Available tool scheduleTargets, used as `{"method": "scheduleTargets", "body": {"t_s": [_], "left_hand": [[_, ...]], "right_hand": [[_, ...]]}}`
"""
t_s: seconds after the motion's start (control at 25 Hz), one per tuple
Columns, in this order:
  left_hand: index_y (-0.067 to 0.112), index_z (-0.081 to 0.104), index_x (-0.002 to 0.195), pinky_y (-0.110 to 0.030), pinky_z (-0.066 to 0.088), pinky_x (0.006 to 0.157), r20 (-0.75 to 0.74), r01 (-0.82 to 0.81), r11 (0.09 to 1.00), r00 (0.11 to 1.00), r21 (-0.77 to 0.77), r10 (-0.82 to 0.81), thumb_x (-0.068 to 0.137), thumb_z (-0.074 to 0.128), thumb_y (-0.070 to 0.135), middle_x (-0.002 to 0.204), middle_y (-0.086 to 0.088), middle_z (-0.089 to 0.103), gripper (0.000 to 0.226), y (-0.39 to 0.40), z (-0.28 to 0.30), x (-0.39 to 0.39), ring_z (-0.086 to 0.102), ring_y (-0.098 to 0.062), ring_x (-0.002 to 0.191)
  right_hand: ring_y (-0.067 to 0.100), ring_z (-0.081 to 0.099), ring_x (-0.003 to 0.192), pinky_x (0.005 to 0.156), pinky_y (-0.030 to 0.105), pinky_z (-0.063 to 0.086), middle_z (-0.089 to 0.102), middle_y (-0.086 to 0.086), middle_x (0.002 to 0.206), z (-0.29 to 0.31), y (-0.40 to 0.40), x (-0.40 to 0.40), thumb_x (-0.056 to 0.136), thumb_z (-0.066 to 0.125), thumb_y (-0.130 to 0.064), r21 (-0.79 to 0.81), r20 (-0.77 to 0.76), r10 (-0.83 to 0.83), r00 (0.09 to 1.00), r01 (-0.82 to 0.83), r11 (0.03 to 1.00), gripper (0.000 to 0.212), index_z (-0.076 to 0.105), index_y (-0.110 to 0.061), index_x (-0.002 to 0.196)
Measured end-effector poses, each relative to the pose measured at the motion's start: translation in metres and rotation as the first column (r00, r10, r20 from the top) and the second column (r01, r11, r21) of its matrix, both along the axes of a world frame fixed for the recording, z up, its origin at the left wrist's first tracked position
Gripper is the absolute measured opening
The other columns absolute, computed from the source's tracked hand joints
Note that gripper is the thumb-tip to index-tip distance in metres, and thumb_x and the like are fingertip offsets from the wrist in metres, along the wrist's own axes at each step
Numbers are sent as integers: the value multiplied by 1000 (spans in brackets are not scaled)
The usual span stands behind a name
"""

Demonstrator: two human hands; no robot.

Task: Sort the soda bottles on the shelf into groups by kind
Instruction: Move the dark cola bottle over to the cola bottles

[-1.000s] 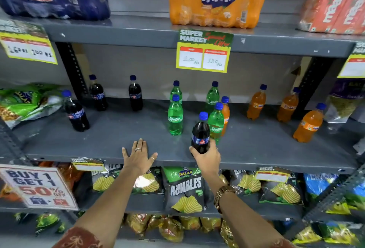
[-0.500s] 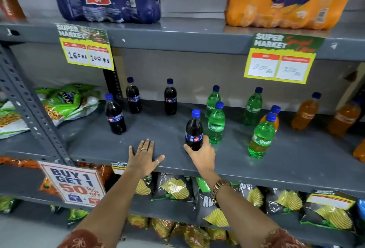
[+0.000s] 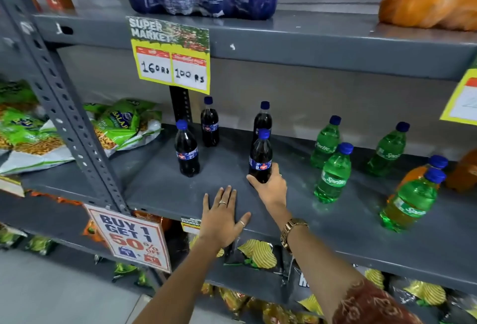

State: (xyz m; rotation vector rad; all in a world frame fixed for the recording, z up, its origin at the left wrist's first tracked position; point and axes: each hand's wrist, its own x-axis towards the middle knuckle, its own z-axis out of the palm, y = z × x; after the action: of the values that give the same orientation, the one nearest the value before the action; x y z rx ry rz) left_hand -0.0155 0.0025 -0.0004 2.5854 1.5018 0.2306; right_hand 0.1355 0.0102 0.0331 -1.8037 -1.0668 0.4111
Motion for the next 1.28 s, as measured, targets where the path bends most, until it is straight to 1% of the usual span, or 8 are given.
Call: {"method": "scheduleTargets", "body": {"t_s": [0.32, 0.48, 0.6, 0.68, 0.8, 1.0, 1.16, 1.28], "left_hand": [[13, 7, 148, -52, -5, 117, 17, 8, 1000, 1000, 25, -9, 90, 22, 63, 160, -4, 9, 79, 3, -4, 0, 2, -19, 147], [12, 7, 148, -52, -4, 117, 16, 10, 1000, 1000, 27, -10, 90, 22, 62, 159, -5, 10, 78, 1, -3, 0, 3, -20, 147], [12, 8, 148, -52, -3, 117, 14, 13, 999, 1000, 32, -14, 90, 22, 62, 159, -5, 11, 78, 1, -2, 0, 4, -20, 147], [12, 8, 148, -52, -2, 117, 13, 13, 999, 1000, 31, -14, 90, 23, 62, 159, -5, 11, 77, 1, -1, 0, 4, -20, 147], [13, 8, 148, -52, -1, 117, -5, 10, 1000, 1000, 15, -10, 91, 22, 61, 160, -5, 10, 76, 1, 1, 0, 4, -21, 147], [10, 14, 147, -53, 0, 117, -17, -35, 999, 999, -5, 35, 93, 25, 56, 158, -8, 16, 71, -10, 7, 14, 8, -23, 146], [10, 35, 137, -50, 1, 117, 21, 64, 994, 998, 92, -66, 95, 30, 45, 146, -8, 40, 55, -34, 11, 43, 23, -22, 142], [11, 40, 133, -48, 3, 118, 14, 152, 983, 988, 101, -154, 95, 31, 42, 142, -6, 45, 49, -50, 14, 68, 27, -21, 140]], "right_hand": [[25, 62, 98, 78, 31, 48, 68, 6, 99, -5, 13, -3, 60, 81, -37, 42, -77, 18, 997, -15, 999, 54, 46, -20, 97], [21, 62, 96, 82, 35, 52, 64, -3, 92, -7, 10, -3, 58, 82, -37, 42, -106, 44, 993, -40, 998, 52, 46, -27, 95], [23, 57, 105, 89, 38, 49, 62, 0, 104, -6, 9, -2, 58, 81, -31, 44, -128, 92, 988, -87, 995, 57, 45, -27, 101], [27, 49, 115, 100, 44, 42, 57, 9, 119, -7, 8, 0, 64, 75, -16, 81, -178, 100, 979, -87, 993, 59, 44, -18, 114], [23, 45, 111, 99, 42, 40, 50, 12, 123, -10, -4, 5, 71, 61, 0, 120, -230, 9, 973, 19, 993, 51, 45, -11, 117], [28, 50, 70, 69, 49, 50, 54, 11, 80, -8, -39, 18, 72, 52, 2, 294, -141, -244, 960, 276, 915, 21, 54, -9, 89], [35, 51, 76, 70, 48, 44, 50, 10, 79, 4, -73, 49, 70, 53, 2, 385, -58, -412, 909, 401, 831, 20, 50, -9, 87], [38, 50, 83, 76, 49, 39, 51, 15, 84, 12, -100, 82, 69, 56, 3, 404, -13, -563, 826, 519, 753, 22, 49, -3, 89]]}}
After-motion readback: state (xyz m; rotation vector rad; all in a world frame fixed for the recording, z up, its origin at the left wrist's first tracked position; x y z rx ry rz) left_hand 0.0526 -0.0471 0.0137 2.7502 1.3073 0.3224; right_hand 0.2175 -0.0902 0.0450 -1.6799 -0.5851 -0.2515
